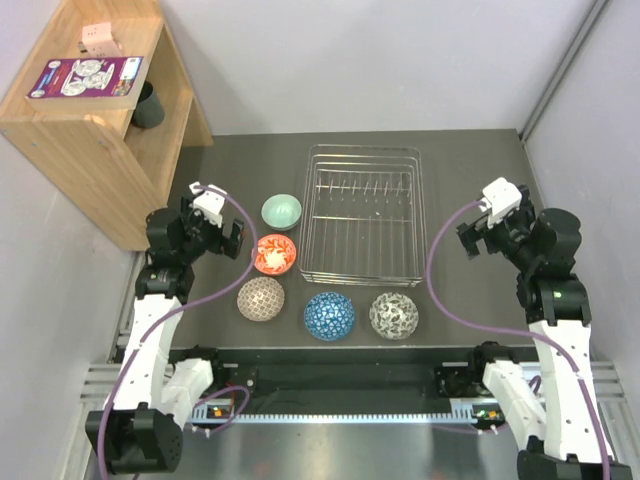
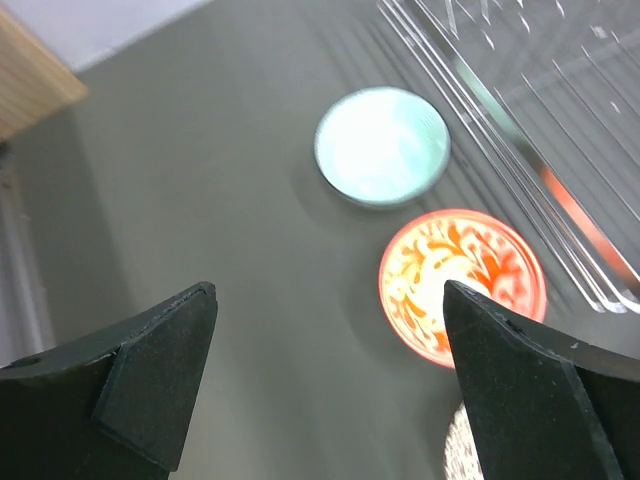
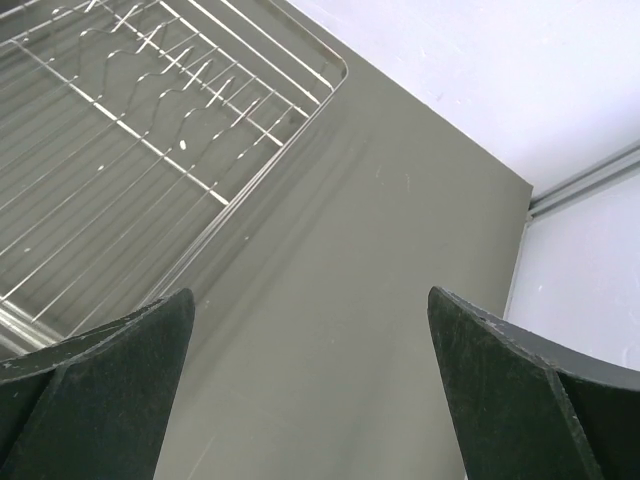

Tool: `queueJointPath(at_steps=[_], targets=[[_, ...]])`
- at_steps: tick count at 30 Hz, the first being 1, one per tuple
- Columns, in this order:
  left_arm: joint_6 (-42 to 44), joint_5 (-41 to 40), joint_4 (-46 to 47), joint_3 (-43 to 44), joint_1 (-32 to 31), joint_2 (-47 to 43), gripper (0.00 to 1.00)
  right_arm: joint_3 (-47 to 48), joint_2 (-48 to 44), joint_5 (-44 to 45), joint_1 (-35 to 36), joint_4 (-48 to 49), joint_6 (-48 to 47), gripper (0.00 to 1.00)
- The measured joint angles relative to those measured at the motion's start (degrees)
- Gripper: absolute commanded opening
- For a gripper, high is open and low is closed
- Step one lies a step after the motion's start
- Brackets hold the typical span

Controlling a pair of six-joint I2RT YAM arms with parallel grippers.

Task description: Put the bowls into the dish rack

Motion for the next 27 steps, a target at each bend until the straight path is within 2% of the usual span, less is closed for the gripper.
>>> queueJointPath(at_steps=[13, 15, 20, 27], targets=[[8.5, 6.0, -14.6, 5.6, -0.8, 0.3, 0.99, 2.3, -1.0, -0.9, 0.0, -6.2, -0.7, 1.00], [9.5, 5.8, -16.5, 7.5, -3.2, 1.6, 0.99, 2.8, -0.1, -1.8, 0.0, -7.2, -0.8, 1.00], [11.5, 2.9, -19.6, 10.4, -15.5, 7.4, 0.99, 3.2, 1.4, -4.3, 0.0, -8.4, -0.7, 1.00], [12.9, -0.3, -23.5, 10.4, -23.4, 11.2, 0.99, 3.2, 0.7, -7.1, 0.0, -9.9, -1.7, 1.00]])
